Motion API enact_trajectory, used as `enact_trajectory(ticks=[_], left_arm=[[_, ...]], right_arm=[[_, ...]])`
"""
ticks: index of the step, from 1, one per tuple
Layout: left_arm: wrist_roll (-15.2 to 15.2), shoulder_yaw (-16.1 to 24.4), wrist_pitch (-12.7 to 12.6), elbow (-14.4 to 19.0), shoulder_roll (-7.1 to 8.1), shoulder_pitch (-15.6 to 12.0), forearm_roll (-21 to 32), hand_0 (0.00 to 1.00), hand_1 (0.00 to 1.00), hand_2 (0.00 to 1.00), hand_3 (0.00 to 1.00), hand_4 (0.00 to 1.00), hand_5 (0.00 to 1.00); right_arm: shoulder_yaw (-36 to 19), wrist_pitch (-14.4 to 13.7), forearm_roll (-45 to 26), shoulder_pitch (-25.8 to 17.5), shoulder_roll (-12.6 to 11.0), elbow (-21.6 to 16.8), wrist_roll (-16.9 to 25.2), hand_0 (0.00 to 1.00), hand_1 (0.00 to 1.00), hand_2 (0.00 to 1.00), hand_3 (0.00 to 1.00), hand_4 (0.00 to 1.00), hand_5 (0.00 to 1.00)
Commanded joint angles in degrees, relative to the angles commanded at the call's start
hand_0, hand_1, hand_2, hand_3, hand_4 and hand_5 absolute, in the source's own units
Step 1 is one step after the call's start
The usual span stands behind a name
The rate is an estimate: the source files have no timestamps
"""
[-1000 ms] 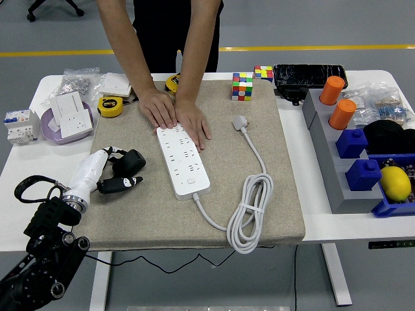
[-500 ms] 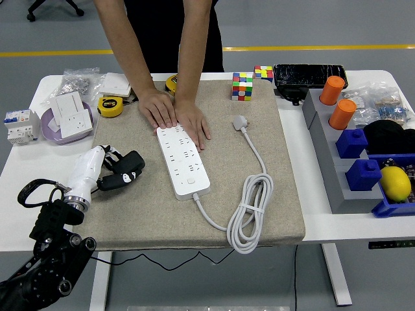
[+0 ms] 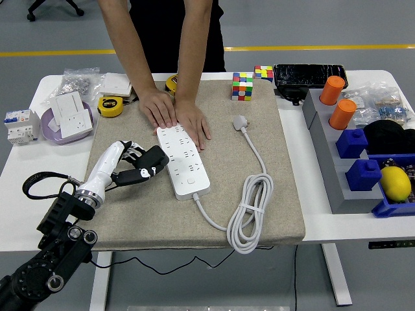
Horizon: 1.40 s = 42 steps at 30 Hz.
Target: Pick up the plug,place it near the board,insert it into the board,press the button
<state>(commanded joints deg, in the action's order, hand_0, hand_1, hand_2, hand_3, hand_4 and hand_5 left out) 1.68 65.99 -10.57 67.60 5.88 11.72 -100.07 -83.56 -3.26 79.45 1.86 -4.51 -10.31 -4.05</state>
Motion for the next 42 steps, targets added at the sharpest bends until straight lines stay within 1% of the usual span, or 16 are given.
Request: enact_trajectory(ticks=[1,6,7,10,11,12,13,18,19,24,25,28,34,37,42], left_arm=[[0.0,-0.4,0.5,0.3,0.24,0.4,0.9,0.506,0.414,0.299,0.372,0.479,0.159],[-0.4,-1.9,2.6,1.5,0.94,1.6,2.6,0.506,0.414,0.299,0.372,0.479,0.159],[-0.5,-2.3,2.8,1.7,1.05,1.7,2.7,0.506,0.421,0.302,0.374,0.481,0.144],[-1.1,-3.4,4.3,2.1,1.38,2.4,2.4,0.506,0.421,0.302,0.374,0.481,0.144],[-1.6,-3.6,5.4,2.1,1.4,2.7,1.7,0.506,0.421,0.302,0.374,0.481,0.144],[-1.8,-3.7,5.9,2.1,1.41,2.9,1.4,0.506,0.421,0.302,0.374,0.481,0.144],[-2.2,-4.0,6.7,2.1,1.43,3.2,0.8,0.515,0.442,0.307,0.376,0.463,0.098],[-2.9,-5.3,8.7,1.4,1.48,4.7,-0.4,0.515,0.442,0.307,0.376,0.463,0.098],[-3.0,-5.6,9.0,1.0,1.45,5.1,-0.7,0.521,0.452,0.314,0.382,0.467,0.084],[-3.0,-6.6,9.4,-1.0,1.24,6.9,-1.1,0.521,0.452,0.314,0.382,0.467,0.084],[-3.0,-6.7,9.4,-1.2,1.22,7.0,-1.1,0.523,0.462,0.321,0.394,0.47,0.068],[-3.1,-6.9,9.5,-3.0,0.99,8.1,-1.6,0.523,0.462,0.321,0.394,0.47,0.068],[-2.9,-6.6,9.2,-5.4,0.64,8.9,-2.1,0.525,0.47,0.325,0.4,0.477,0.064],[-3.0,-6.1,9.3,-6.0,0.57,9.1,-2.8,0.536,0.479,0.33,0.407,0.484,0.057],[-3.0,-4.8,9.3,-6.1,0.69,9.5,-3.5,0.536,0.479,0.33,0.407,0.484,0.057]], right_arm=[[-0.1,0.0,0.0,0.0,0.0,0.0,0.0,0.798,0.705,0.714,0.753,0.998,0.99],[-0.2,0.0,0.0,0.1,-0.1,0.0,0.0,0.798,0.705,0.714,0.753,0.998,0.99],[-0.2,0.0,0.0,0.1,-0.1,0.0,0.0,0.798,0.705,0.714,0.753,0.998,0.99],[-0.4,0.0,0.2,0.0,-0.1,0.0,-0.1,0.798,0.705,0.714,0.753,0.998,0.99],[-0.2,0.0,0.0,0.1,0.0,0.0,-0.1,0.798,0.705,0.714,0.753,0.998,0.99],[-0.2,0.0,0.0,0.1,0.0,0.0,0.0,0.798,0.705,0.714,0.753,0.998,0.99],[0.0,0.0,-0.2,0.1,0.0,0.0,0.0,0.798,0.704,0.714,0.753,0.998,0.989],[0.1,0.0,-0.3,0.2,-0.1,0.0,0.0,0.798,0.704,0.714,0.753,0.998,0.989],[0.1,0.0,-0.2,0.2,-0.1,0.0,0.0,0.798,0.704,0.713,0.753,0.998,0.991],[0.1,0.0,-0.3,0.3,-0.1,0.0,0.0,0.798,0.704,0.713,0.753,0.998,0.991],[0.2,0.0,-0.3,0.3,-0.1,0.0,0.0,0.798,0.703,0.713,0.752,0.998,0.99],[0.2,0.0,-0.2,0.3,-0.2,0.0,-0.1,0.798,0.703,0.713,0.752,0.998,0.99],[0.3,0.0,0.0,0.2,-0.3,0.0,-0.1,0.798,0.705,0.714,0.753,0.998,0.989],[0.4,0.0,-0.1,0.2,-0.2,0.0,-0.1,0.798,0.704,0.714,0.753,0.998,0.99],[0.6,0.0,-0.1,0.2,-0.2,0.0,-0.1,0.798,0.704,0.714,0.753,0.998,0.99]])
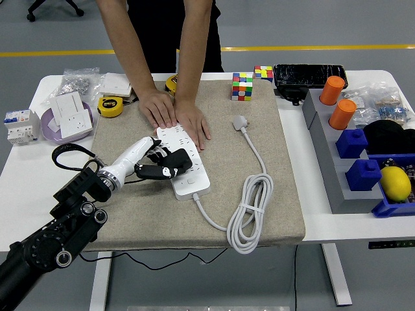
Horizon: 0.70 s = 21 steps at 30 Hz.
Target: Pick up the plug,place it near the board,insert it into the board,press the button
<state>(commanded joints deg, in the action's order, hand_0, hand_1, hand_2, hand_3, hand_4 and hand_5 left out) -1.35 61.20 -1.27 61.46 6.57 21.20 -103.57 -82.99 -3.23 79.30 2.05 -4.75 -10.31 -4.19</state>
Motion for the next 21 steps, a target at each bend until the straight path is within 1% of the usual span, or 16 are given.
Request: enact_trajectory(ticks=[9,12,16,21], left_arm=[[0.1,1.5,0.0,-1.5,0.85,0.9,-1.2,0.536,0.489,0.343,0.419,0.494,0.042],[0.2,2.0,-0.1,-2.6,1.03,1.2,-1.4,0.536,0.489,0.343,0.419,0.494,0.042],[0.4,2.1,-0.5,-3.9,0.86,1.5,-1.6,0.538,0.496,0.347,0.428,0.502,0.047],[0.8,2.5,-0.9,-5.0,0.11,1.5,-1.9,0.542,0.504,0.352,0.436,0.516,0.027]], right_arm=[[0.2,0.0,-0.2,0.1,0.0,0.0,0.0,0.798,0.704,0.713,0.753,0.998,0.99],[0.2,0.0,-0.2,0.1,0.0,0.0,0.0,0.798,0.704,0.713,0.753,0.998,0.99],[0.0,0.0,-0.1,0.1,0.0,0.0,-0.1,0.798,0.704,0.713,0.753,0.998,0.99],[-0.1,0.0,-0.2,0.1,0.1,0.0,0.0,0.799,0.704,0.713,0.753,0.998,0.991]])
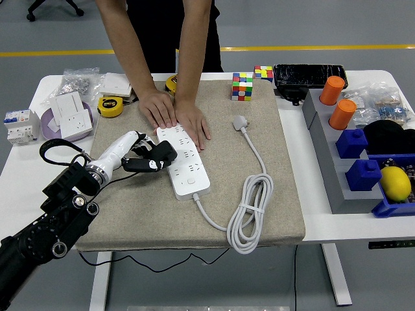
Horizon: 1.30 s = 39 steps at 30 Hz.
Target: Pick up the plug,place it near the board,insert it into the board,press the button
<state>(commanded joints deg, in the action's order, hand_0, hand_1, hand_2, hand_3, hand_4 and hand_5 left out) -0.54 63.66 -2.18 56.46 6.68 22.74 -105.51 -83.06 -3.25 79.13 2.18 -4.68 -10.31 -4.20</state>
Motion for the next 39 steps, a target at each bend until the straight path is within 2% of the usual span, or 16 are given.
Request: enact_trajectory(ticks=[11,21,22,39], left_arm=[[-0.1,-0.7,0.4,-0.2,0.19,0.2,-1.0,0.542,0.508,0.357,0.442,0.527,0.03],[-0.2,-1.3,0.7,-1.0,1.13,1.3,-2.0,0.543,0.515,0.368,0.448,0.537,0.029],[-0.1,-1.2,0.8,-1.0,1.18,1.4,-2.1,0.548,0.542,0.468,0.484,0.553,0.036],[-0.4,-3.0,1.5,-0.8,3.19,2.2,-4.5,0.549,0.577,0.496,0.496,0.552,0.031]], right_arm=[[-0.3,0.0,0.0,0.1,-0.1,0.0,0.0,0.797,0.703,0.713,0.753,0.998,0.992],[-0.3,-0.1,-0.1,0.2,-0.2,0.0,0.1,0.798,0.704,0.713,0.753,0.998,0.992],[-0.4,-0.1,-0.1,0.2,-0.2,0.0,0.1,0.797,0.704,0.713,0.752,0.998,0.994],[-0.1,-0.2,-0.3,0.1,-0.3,0.0,0.1,0.798,0.704,0.712,0.753,0.998,0.997]])
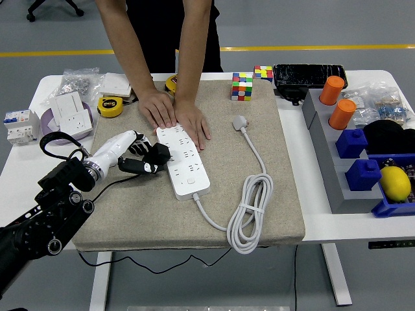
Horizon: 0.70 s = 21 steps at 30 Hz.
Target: Pick up the plug,place it near the board,insert it into the board,press the button
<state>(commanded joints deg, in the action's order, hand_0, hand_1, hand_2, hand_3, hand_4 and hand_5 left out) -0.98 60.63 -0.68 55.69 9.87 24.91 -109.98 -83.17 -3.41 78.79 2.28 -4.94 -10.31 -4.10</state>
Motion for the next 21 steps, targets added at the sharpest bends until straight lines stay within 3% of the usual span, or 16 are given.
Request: enact_trajectory(ticks=[21], left_arm=[[-0.2,-0.1,1.3,2.7,1.01,-0.4,-0.5,0.566,0.596,0.506,0.524,0.605,0.032]], right_arm=[[-0.2,0.0,0.0,0.0,-0.1,0.0,0.0,0.796,0.705,0.713,0.753,0.998,0.998]])
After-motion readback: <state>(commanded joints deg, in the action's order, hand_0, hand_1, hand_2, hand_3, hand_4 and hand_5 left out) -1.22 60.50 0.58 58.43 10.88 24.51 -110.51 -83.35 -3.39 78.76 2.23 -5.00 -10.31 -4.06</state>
